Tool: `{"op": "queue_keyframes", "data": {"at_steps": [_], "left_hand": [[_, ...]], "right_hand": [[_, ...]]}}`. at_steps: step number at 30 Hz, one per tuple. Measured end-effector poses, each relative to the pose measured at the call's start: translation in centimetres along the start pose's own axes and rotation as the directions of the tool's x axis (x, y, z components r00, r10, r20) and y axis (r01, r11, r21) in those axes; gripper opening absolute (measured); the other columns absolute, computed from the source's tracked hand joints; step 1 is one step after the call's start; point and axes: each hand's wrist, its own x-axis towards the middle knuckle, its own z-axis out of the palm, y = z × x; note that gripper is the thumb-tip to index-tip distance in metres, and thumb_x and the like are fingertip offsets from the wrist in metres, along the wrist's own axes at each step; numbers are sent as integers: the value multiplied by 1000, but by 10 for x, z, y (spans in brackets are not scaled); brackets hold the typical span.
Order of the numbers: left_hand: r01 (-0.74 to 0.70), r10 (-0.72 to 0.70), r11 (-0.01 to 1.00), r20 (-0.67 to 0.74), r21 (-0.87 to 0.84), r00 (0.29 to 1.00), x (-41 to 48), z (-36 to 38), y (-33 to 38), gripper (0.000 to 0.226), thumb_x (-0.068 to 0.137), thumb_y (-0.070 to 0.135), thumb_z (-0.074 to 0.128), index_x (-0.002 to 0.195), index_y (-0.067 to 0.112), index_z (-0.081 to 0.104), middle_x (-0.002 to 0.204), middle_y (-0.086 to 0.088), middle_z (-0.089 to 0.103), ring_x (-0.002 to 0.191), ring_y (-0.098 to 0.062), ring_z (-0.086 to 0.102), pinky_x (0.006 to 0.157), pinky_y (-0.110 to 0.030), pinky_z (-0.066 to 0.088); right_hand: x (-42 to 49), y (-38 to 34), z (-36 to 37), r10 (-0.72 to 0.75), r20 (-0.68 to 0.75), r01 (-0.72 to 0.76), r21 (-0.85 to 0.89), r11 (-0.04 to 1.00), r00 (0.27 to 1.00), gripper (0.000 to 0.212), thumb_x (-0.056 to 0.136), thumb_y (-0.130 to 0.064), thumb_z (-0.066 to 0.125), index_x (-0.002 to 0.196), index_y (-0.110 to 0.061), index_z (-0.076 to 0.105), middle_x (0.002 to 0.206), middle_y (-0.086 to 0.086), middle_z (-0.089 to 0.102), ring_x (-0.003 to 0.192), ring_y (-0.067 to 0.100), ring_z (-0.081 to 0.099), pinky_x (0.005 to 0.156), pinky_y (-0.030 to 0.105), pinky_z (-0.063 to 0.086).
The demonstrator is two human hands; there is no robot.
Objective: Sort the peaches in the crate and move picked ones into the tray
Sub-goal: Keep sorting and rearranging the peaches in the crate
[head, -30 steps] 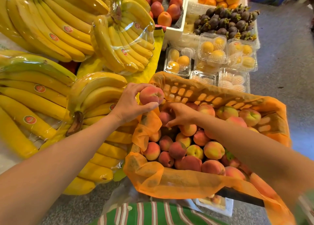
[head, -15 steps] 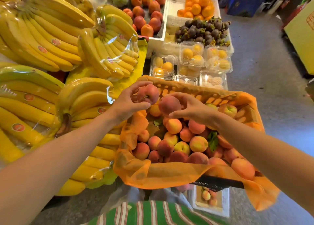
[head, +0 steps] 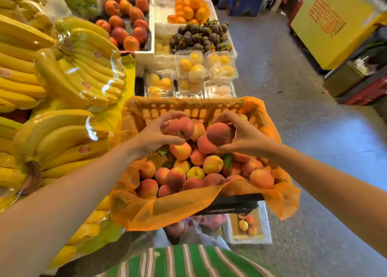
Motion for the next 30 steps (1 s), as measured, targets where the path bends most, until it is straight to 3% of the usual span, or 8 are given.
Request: {"op": "queue_keyframes", "data": {"at_steps": [4,8,13,17,20,24,27,30], "left_hand": [[5,-12,998,134,57,991,14,27,6,62,76,1,76,128,27,56,121,7,60,101,-3,63,80,-17,53],[24,-45,995,209,101,977,25,46,8,59,76,4,76,125,33,58,128,7,54,111,-10,58,88,-22,49],[41,-66,994,257,101,964,35,61,11,61,75,1,76,125,31,59,129,6,53,113,-13,56,91,-24,49],[55,-74,996,276,77,958,41,64,12,63,67,11,77,123,34,60,128,0,56,114,-19,59,92,-29,49],[49,-71,995,276,83,959,45,67,12,61,68,14,76,122,38,60,130,0,55,116,-20,57,95,-33,48],[53,-95,989,311,141,946,50,67,14,60,68,14,77,120,38,61,128,8,55,114,-16,57,91,-28,49],[22,-135,950,347,311,928,53,68,16,58,72,11,81,121,35,61,126,13,50,114,-10,53,91,-24,46],[-21,-181,884,382,468,906,57,73,13,54,73,12,80,118,36,60,121,7,48,104,-13,53,84,-24,47]], "right_hand": [[-26,8,-15,-1,-30,-1,-88,996,1000,58,65,-32,88,114,-21,57,109,-3,58,103,8,55,84,28,51],[-48,19,-18,99,-21,-100,-66,993,995,59,67,-51,80,117,-29,57,112,-11,57,107,7,54,89,29,49],[-68,20,-19,271,43,-271,304,913,962,49,81,-30,75,124,-26,54,118,-8,58,108,6,59,89,29,53],[-71,21,-20,366,125,-344,697,629,922,45,88,-33,55,131,-19,51,128,11,56,115,26,60,92,39,52],[-68,24,-25,378,144,-344,769,538,914,48,90,-36,47,133,-16,50,127,11,56,110,24,61,85,31,55],[-70,31,-43,341,168,-359,682,638,925,41,88,-24,56,128,-17,55,125,3,56,109,18,62,84,30,54],[-75,36,-58,322,185,-369,353,860,928,46,85,-28,67,130,-22,55,129,-1,54,114,13,59,87,29,54],[-77,39,-63,354,249,-386,91,918,902,54,79,-26,78,127,-28,53,128,-6,53,116,10,55,93,30,52]]}}
